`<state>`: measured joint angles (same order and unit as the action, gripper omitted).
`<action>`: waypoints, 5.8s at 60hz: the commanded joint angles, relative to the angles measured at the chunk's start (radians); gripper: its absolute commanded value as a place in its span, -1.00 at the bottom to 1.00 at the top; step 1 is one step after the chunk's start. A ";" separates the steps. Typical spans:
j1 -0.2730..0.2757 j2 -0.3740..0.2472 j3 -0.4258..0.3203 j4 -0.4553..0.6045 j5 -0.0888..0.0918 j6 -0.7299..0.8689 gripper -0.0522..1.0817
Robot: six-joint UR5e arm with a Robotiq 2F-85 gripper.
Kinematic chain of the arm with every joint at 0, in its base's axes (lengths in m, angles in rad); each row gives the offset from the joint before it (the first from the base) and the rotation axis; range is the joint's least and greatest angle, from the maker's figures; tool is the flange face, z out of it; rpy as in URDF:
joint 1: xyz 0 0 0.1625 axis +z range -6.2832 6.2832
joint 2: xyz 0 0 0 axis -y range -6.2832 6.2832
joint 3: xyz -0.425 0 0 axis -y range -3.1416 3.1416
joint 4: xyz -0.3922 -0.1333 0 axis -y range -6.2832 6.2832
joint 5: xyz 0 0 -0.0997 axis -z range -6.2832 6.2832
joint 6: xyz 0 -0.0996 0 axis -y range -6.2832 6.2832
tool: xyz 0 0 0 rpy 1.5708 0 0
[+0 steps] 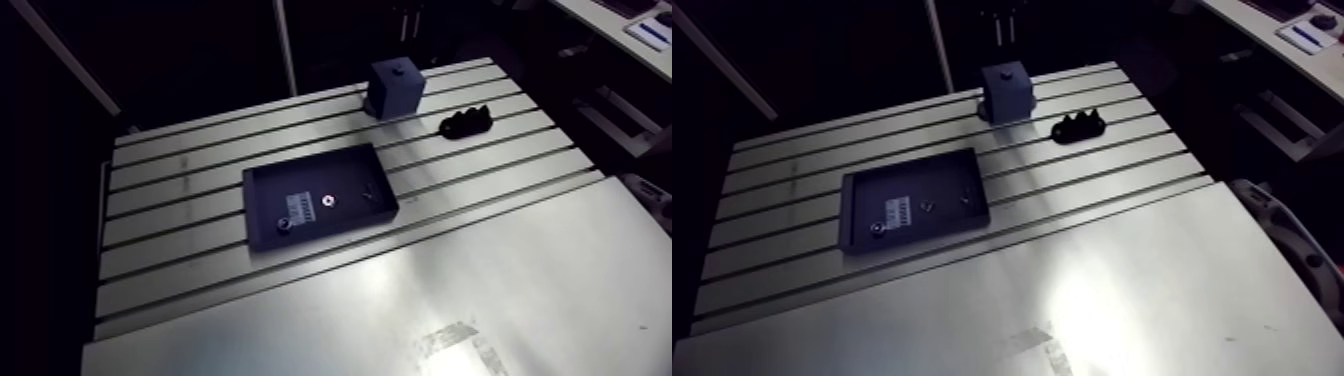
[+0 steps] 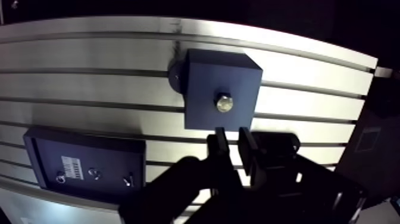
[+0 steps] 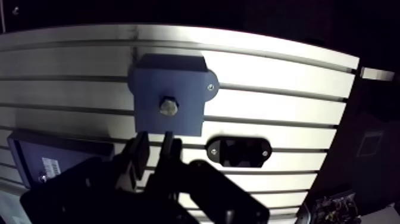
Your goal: Pick up the M10 bolt and insert it into the hex recess until seated.
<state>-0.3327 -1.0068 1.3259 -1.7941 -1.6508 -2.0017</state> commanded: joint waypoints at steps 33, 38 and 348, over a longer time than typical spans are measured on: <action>0.001 0.009 0.015 -0.013 -0.001 -0.001 0.92; 0.001 0.009 0.021 -0.019 0.002 0.000 0.92; -0.006 0.034 0.114 -0.170 0.013 -0.042 0.92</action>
<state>-0.3391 -0.9731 1.4406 -1.9642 -1.6369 -2.0429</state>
